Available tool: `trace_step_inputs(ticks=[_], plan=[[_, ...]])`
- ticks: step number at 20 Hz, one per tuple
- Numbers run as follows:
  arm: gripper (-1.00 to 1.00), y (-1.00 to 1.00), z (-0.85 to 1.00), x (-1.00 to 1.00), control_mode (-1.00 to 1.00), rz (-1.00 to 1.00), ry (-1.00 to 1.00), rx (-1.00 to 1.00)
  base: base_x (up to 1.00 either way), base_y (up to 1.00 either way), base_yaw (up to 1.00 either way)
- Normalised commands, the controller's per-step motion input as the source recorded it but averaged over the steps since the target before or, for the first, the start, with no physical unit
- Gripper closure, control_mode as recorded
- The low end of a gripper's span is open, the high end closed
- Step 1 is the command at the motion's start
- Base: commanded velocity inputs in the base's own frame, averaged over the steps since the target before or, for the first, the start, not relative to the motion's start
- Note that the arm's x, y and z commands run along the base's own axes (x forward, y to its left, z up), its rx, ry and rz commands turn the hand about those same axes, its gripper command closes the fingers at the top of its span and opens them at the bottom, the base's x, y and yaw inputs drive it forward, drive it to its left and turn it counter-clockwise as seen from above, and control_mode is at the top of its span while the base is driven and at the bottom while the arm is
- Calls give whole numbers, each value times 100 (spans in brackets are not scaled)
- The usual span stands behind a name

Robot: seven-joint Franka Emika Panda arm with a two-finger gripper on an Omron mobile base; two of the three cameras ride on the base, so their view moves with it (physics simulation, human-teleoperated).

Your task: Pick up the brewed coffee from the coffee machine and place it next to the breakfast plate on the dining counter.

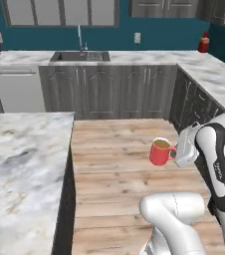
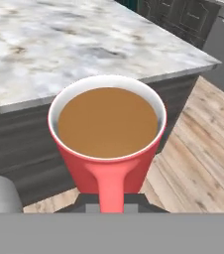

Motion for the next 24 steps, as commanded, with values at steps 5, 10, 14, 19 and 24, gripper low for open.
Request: trace_step_inputs(ticks=[5,10,14,19,24], plan=[[100,0,0,0,100,0,0,0,100,-38,41],[100,0,0,0,100,0,0,0,97,-72,49],[100,0,0,0,100,0,0,0,96,-95,45],[100,0,0,0,100,0,0,0,70,-76,60],[100,0,0,0,100,0,0,0,66,-56,69]])
